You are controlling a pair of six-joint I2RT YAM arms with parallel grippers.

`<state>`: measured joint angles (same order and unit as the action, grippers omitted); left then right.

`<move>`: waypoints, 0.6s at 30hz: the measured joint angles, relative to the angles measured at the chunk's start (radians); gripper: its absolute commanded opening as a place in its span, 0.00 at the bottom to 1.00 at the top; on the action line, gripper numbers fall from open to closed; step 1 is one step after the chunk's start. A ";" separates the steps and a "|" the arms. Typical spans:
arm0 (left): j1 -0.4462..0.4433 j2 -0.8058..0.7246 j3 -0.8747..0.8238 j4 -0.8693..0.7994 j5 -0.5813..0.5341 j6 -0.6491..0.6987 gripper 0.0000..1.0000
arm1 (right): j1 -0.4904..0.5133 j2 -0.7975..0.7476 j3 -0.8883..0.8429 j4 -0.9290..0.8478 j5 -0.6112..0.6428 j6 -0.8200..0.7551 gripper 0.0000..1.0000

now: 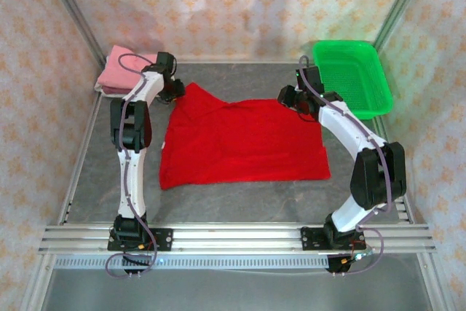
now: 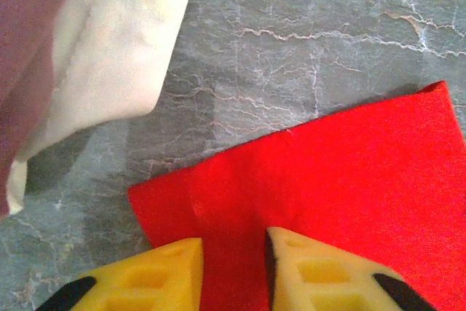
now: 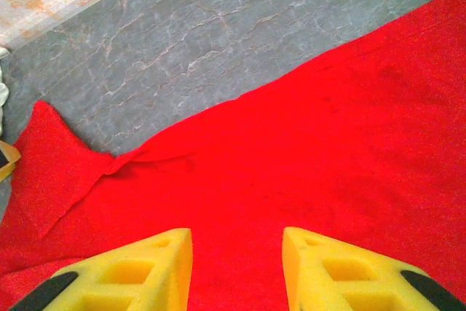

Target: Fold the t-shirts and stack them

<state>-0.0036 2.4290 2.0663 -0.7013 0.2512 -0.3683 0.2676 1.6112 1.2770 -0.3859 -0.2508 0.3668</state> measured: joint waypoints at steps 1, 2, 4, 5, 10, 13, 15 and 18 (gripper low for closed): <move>0.000 0.000 0.002 -0.001 0.000 0.000 0.25 | 0.000 0.000 0.000 -0.004 0.006 -0.002 0.38; 0.000 0.000 0.010 -0.004 0.000 0.000 0.21 | 0.000 0.000 0.000 -0.009 0.014 -0.004 0.38; 0.000 0.000 0.027 -0.005 -0.001 -0.002 0.15 | 0.000 0.002 0.000 -0.014 0.023 -0.006 0.38; 0.000 0.000 0.039 -0.006 0.000 0.000 0.14 | 0.000 0.005 0.000 -0.016 0.024 -0.006 0.38; -0.001 -0.001 0.074 -0.013 0.000 0.003 0.00 | 0.000 0.037 0.002 -0.017 0.027 -0.006 0.39; -0.001 -0.001 0.074 -0.014 0.004 0.003 0.00 | 0.000 0.067 0.010 -0.019 0.033 -0.006 0.39; -0.001 -0.006 0.065 -0.014 0.003 0.005 0.27 | -0.003 0.084 0.022 -0.023 0.035 -0.006 0.39; 0.000 -0.042 0.008 -0.011 0.000 -0.002 0.37 | -0.006 0.088 0.031 -0.025 0.034 -0.005 0.39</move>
<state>-0.0032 2.3871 2.0739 -0.7128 0.2512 -0.3698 0.2611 1.6993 1.3075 -0.4110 -0.2165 0.3614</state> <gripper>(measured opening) 0.301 0.391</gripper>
